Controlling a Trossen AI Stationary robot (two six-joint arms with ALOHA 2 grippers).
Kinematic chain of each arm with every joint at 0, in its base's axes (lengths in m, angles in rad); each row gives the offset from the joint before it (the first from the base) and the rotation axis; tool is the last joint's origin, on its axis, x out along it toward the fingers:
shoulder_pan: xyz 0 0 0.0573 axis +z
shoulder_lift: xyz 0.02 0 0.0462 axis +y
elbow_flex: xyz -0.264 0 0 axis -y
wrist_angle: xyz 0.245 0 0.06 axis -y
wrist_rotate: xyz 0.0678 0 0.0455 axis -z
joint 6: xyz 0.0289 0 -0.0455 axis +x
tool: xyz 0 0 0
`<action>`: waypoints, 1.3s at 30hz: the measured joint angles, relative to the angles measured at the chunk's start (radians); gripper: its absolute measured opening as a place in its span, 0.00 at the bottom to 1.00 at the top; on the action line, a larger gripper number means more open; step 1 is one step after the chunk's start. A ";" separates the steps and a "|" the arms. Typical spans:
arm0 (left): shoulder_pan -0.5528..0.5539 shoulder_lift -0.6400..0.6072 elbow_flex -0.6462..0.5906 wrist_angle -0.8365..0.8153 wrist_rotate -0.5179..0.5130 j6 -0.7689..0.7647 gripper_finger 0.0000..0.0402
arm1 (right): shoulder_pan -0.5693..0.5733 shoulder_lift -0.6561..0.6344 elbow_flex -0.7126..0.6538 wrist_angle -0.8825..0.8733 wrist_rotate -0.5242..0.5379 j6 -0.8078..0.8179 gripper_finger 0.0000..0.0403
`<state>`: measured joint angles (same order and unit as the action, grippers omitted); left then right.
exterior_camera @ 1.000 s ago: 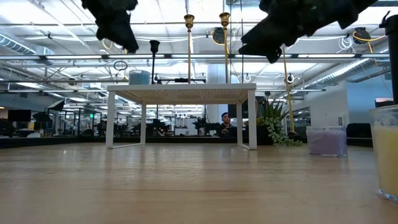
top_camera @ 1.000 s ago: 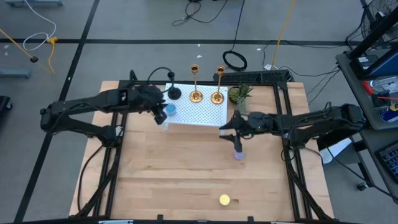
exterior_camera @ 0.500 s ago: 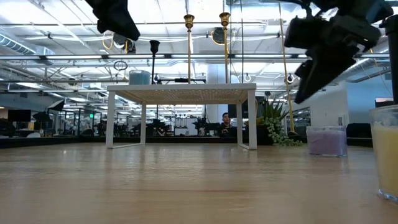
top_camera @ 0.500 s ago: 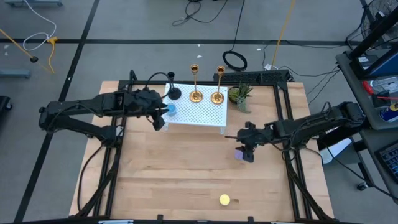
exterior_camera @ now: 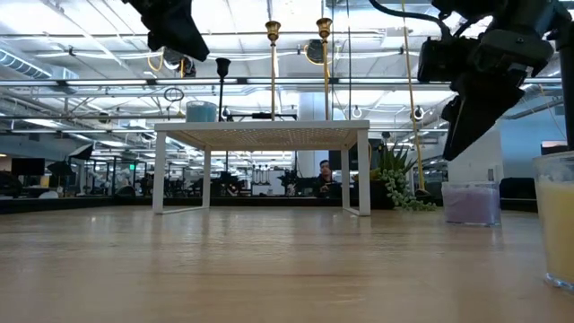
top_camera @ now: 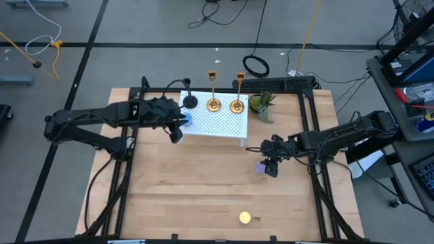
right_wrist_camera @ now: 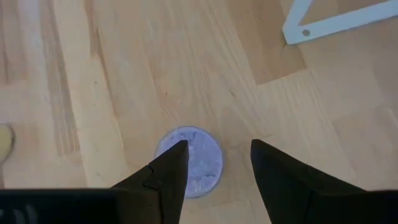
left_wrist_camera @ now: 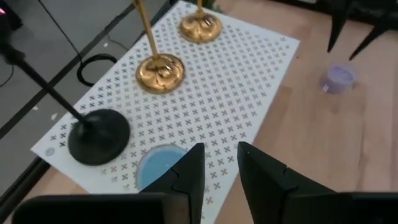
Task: Pick & Place candle stick holders
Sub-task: Put the violet candle on the shelf
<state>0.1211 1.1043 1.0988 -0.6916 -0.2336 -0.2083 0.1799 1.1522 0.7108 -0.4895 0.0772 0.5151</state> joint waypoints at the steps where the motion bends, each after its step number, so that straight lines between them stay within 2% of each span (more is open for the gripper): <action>1: 0.000 0.000 0.000 -0.002 0.005 0.005 0.25 | 0.000 0.000 -0.012 0.008 0.000 0.005 0.41; 9: 0.000 0.000 0.000 -0.001 0.017 0.005 0.25 | 0.000 0.000 -0.135 0.083 -0.003 0.072 0.35; 16: 0.000 0.000 0.000 -0.001 0.020 0.004 0.25 | 0.000 0.000 -0.155 0.131 -0.002 0.065 0.27; 28: 0.000 0.000 0.000 0.001 0.019 0.004 0.25 | 0.000 0.000 -0.155 0.126 0.000 0.041 0.02; 39: 0.000 0.000 0.000 0.001 0.019 0.004 0.25 | 0.001 0.000 -0.156 0.160 -0.004 0.015 0.01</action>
<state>0.1211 1.1042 1.0988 -0.6910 -0.2142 -0.2043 0.1807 1.1526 0.5549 -0.3300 0.0734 0.5305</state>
